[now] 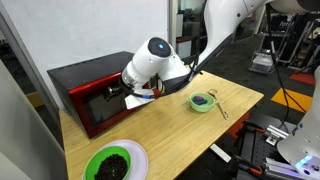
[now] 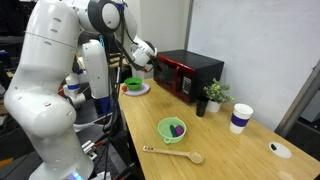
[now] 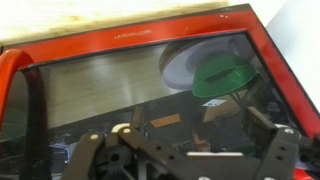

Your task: Close the microwave door, move the white plate to the right, remove the zucchini and purple grapes from the green pot and place them on the white plate

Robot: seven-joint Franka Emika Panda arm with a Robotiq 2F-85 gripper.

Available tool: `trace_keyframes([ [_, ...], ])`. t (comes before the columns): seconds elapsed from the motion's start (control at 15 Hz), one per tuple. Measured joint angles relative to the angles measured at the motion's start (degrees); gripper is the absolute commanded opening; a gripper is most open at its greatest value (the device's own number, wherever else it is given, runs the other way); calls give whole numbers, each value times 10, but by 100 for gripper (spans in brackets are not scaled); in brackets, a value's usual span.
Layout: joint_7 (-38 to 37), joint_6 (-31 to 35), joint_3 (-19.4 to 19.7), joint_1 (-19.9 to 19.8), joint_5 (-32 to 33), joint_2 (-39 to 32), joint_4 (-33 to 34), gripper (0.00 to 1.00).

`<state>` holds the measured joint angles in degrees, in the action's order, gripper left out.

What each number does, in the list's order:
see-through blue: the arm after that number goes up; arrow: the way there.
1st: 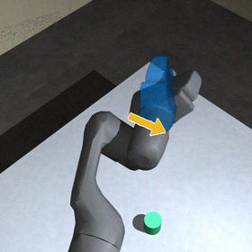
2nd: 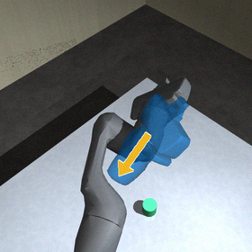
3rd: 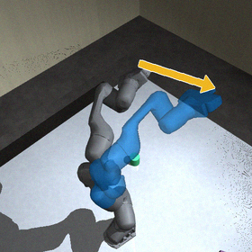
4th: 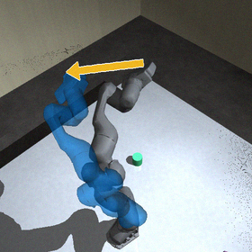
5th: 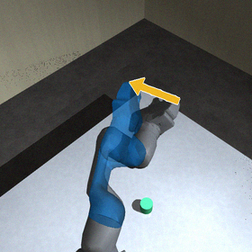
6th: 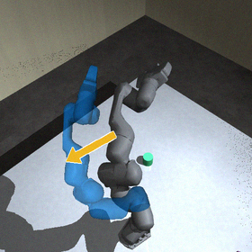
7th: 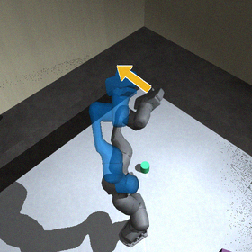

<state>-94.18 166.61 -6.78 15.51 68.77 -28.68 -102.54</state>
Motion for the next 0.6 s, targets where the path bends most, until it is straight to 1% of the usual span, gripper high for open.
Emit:
trace_keyframes([
  [0.33, 91, -16, -35, -11, -92, 18, 0, 100],
  [0.6, 171, -52, -69, -23, -171, 28, 0, 100],
])
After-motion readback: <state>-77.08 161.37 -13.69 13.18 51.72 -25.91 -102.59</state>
